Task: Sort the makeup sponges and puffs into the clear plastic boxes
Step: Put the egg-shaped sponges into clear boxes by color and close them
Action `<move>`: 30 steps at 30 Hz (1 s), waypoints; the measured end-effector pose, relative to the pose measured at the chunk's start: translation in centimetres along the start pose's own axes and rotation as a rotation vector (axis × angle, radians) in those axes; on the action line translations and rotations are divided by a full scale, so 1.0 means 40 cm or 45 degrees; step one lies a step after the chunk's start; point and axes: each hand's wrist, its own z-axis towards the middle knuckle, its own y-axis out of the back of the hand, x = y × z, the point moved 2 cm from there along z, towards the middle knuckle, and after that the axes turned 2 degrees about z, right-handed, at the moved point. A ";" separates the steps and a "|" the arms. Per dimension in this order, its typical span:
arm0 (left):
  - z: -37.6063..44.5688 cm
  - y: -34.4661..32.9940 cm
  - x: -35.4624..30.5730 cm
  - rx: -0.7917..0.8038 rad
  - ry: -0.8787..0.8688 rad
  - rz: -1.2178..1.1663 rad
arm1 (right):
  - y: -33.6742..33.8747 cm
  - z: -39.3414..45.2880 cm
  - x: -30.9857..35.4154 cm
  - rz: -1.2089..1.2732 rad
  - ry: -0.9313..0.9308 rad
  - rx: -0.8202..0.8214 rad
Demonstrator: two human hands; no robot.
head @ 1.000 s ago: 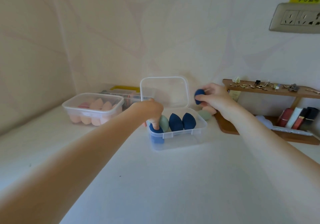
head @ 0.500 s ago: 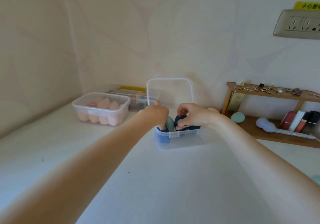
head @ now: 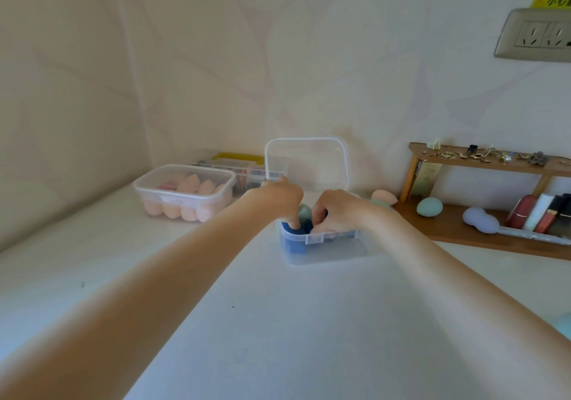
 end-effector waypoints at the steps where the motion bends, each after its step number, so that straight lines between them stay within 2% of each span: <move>1: -0.003 0.007 -0.003 -0.043 0.009 0.007 | 0.004 0.000 -0.001 0.000 0.009 0.003; 4: -0.004 0.029 -0.013 -0.174 0.006 -0.067 | 0.025 -0.006 -0.006 0.037 0.030 0.015; 6: -0.002 0.040 -0.022 -0.191 -0.086 -0.172 | 0.053 -0.015 -0.020 0.198 0.028 -0.048; 9: 0.002 0.030 -0.041 -0.056 -0.217 -0.273 | 0.114 -0.015 -0.079 0.429 0.003 -0.389; 11: 0.006 0.010 -0.047 0.001 -0.253 -0.252 | 0.131 0.000 -0.145 0.330 -0.135 -0.634; 12: 0.009 0.002 -0.047 0.009 -0.266 -0.237 | 0.128 0.012 -0.183 0.253 -0.224 -0.679; 14: 0.013 -0.008 -0.046 0.010 -0.286 -0.228 | 0.096 0.046 -0.249 0.095 -0.360 -0.548; 16: 0.017 -0.010 -0.042 0.012 -0.295 -0.234 | 0.046 0.071 -0.284 -0.060 -0.396 -0.332; 17: 0.018 -0.009 -0.041 0.020 -0.302 -0.233 | 0.027 0.082 -0.296 -0.114 -0.386 -0.304; 22: 0.027 -0.014 -0.045 0.061 -0.338 -0.182 | 0.041 0.072 -0.288 0.082 -0.416 -0.647; 25: 0.029 -0.018 -0.043 0.058 -0.338 -0.173 | 0.112 0.041 -0.240 0.511 -0.211 -0.803; 27: 0.026 -0.019 -0.044 0.047 -0.330 -0.177 | 0.150 0.005 -0.184 0.708 -0.019 -0.708; 30: 0.019 -0.019 -0.048 0.014 -0.322 -0.165 | 0.167 -0.050 -0.101 0.699 0.165 -0.417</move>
